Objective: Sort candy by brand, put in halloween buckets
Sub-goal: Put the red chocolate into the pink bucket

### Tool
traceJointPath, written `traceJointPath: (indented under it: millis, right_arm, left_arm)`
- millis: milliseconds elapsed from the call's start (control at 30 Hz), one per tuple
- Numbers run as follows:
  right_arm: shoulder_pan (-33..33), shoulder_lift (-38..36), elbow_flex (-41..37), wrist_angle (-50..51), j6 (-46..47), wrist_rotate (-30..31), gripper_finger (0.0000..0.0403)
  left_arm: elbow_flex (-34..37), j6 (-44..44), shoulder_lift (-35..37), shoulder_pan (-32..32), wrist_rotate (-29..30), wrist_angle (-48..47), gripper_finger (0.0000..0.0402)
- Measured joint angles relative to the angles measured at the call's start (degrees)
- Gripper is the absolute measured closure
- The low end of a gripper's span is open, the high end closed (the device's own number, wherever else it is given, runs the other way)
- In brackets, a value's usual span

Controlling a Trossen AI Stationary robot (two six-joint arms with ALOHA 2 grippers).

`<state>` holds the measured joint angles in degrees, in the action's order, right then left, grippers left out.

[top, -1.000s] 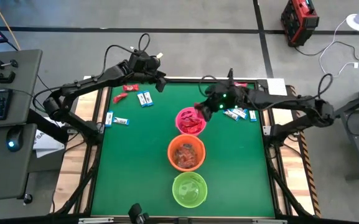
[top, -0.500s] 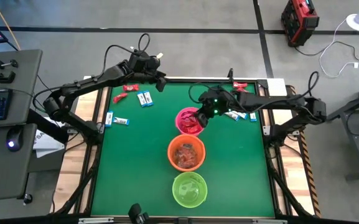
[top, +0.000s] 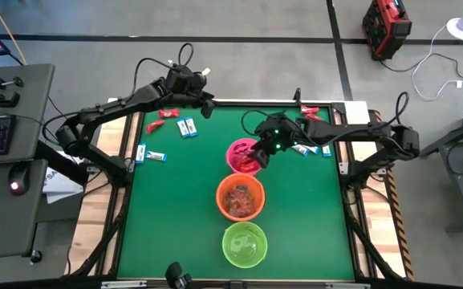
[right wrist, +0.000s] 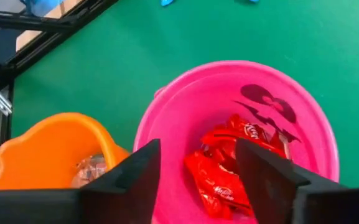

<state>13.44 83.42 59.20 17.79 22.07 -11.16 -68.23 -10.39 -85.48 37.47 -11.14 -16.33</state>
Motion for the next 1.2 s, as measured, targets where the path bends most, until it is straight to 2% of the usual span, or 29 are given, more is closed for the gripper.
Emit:
traceJointPath:
  millis: [167,433,533,667,867,1033,1200]
  right_arm:
    - [1.7,-3.1,2.2,5.1,-5.1,0.6,0.0174]
    - [10.4,-9.5,3.8,18.7,-9.3,15.0,0.0171]
    - [15.2,-10.2,3.8,25.5,-9.8,15.5,0.0171]
    - [19.1,-10.9,3.8,29.7,-11.7,14.2,0.0171]
    - [20.0,-11.1,3.8,28.6,-11.9,13.9,0.0171]
    - [19.1,-11.1,3.8,26.0,-10.6,13.9,0.0171]
    - [18.7,-11.1,3.8,25.7,-6.5,13.9,0.0171]
  left_arm:
    - [0.0,0.0,0.0,0.0,0.0,0.6,0.0177]
    - [0.0,-5.3,0.0,2.3,-0.1,1.0,0.0177]
    - [0.0,-5.6,0.0,4.0,2.1,-3.3,0.0177]
    - [0.0,-7.0,-0.9,7.5,11.9,-14.8,0.0177]
    - [0.0,-9.0,-5.7,16.1,13.6,-26.3,0.0177]
    - [0.0,-7.7,-11.3,20.9,15.3,-29.7,0.0177]
    - [0.0,-3.9,-16.3,22.3,20.0,-26.8,0.0177]
